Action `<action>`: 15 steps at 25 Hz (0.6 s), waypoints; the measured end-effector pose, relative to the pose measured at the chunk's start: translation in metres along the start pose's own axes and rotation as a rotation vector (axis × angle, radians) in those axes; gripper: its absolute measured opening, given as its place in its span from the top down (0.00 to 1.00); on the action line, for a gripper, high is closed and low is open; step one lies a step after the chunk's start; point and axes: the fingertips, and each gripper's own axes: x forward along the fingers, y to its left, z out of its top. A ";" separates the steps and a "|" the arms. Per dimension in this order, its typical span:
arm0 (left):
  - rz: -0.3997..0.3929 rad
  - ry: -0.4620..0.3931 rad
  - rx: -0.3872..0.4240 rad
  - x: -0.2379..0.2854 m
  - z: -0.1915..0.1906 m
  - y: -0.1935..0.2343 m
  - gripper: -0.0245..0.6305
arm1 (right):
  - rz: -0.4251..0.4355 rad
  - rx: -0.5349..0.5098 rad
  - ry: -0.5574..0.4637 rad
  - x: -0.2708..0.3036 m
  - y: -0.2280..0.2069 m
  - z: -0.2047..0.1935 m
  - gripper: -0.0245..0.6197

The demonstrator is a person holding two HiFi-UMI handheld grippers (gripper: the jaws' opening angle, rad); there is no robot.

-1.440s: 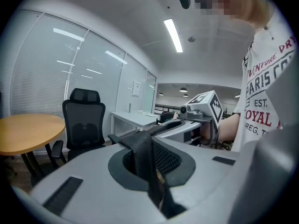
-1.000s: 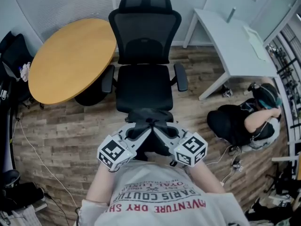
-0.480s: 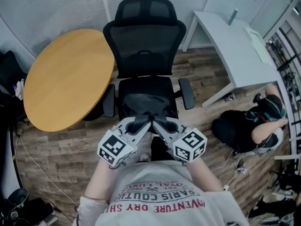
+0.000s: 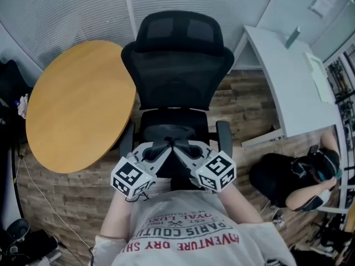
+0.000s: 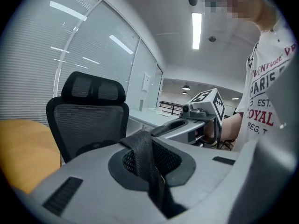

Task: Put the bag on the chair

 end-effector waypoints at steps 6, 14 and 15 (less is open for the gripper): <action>0.031 0.043 -0.055 0.036 -0.004 0.040 0.90 | 0.062 0.048 0.061 0.023 -0.045 0.000 0.89; 0.061 0.062 -0.096 0.079 -0.002 0.091 0.90 | 0.070 0.147 0.073 0.049 -0.107 0.008 0.89; 0.062 0.064 -0.097 0.084 -0.001 0.097 0.90 | 0.069 0.149 0.074 0.052 -0.114 0.010 0.89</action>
